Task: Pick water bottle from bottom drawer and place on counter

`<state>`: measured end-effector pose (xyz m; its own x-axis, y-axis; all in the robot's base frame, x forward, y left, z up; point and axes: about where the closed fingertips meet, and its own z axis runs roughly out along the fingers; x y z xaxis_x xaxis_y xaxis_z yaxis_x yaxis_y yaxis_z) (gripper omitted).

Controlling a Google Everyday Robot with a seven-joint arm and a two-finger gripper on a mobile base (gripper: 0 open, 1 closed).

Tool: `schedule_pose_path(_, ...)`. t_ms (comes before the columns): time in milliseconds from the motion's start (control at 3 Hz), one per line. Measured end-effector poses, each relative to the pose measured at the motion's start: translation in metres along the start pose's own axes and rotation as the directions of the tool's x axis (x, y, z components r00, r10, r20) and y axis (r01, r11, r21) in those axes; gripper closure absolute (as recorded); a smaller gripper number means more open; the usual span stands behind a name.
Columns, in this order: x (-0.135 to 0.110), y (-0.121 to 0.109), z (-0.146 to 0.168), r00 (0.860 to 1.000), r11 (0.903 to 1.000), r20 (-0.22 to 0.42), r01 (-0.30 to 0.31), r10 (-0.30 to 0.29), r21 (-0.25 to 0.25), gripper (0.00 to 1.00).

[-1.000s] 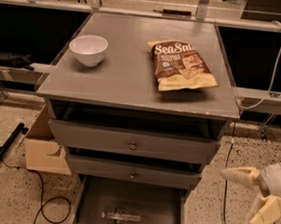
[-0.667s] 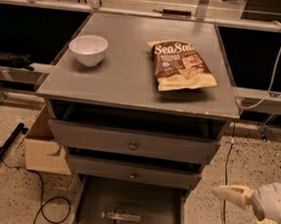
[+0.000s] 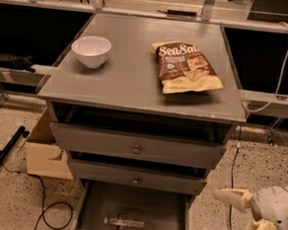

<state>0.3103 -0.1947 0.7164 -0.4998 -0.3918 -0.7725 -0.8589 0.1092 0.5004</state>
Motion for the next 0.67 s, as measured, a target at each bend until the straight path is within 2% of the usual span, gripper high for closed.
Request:
schedule_pose_path(333,0.013,-0.011,0.019,0.997,0.9947,0.067,-0.050,0.044,0.090,0.00)
schedule_pose_path(667,0.020,-0.017,0.034,0.989,0.9798,0.138,-0.072,0.047,0.187,0.00)
